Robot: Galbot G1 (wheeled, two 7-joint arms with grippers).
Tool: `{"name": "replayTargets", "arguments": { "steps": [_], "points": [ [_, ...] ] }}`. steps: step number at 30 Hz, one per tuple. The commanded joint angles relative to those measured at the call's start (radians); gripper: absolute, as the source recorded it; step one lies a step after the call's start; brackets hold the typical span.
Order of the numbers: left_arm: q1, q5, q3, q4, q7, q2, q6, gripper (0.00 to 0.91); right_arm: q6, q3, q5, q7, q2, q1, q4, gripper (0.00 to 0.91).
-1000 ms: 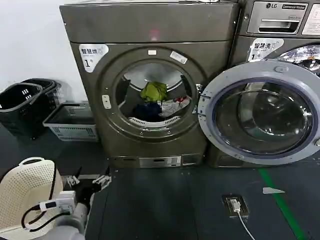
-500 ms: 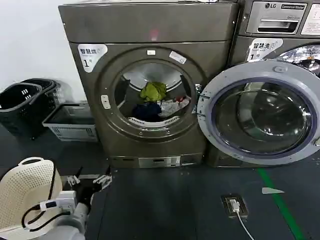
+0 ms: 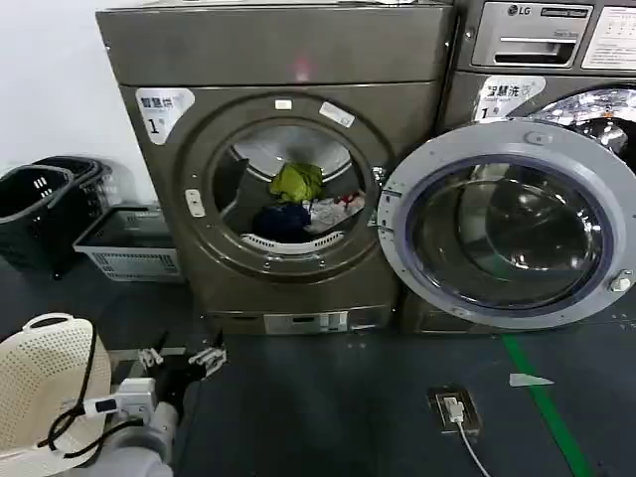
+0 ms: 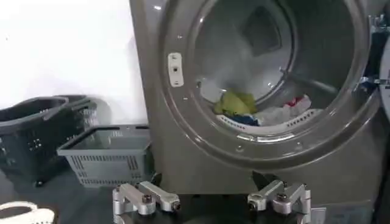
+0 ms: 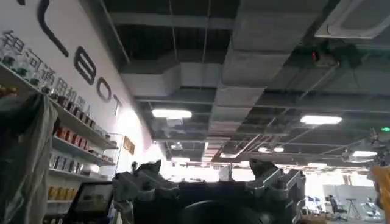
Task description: Grasp the clothes from the dryer.
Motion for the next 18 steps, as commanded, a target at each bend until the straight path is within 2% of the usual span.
{"name": "replayTargets", "arguments": {
  "steps": [1, 18],
  "points": [
    [-0.003, 0.007, 0.007, 0.01, -0.001, -0.001, 0.049, 0.907, 0.001, -0.001, -0.001, 0.001, 0.002, 0.002, 0.001, 0.907],
    [0.001, 0.035, 0.026, 0.014, -0.027, -0.003, 0.049, 0.907, 0.001, -0.001, -0.001, 0.009, 0.002, 0.002, 0.001, 0.907]
  ]
}}
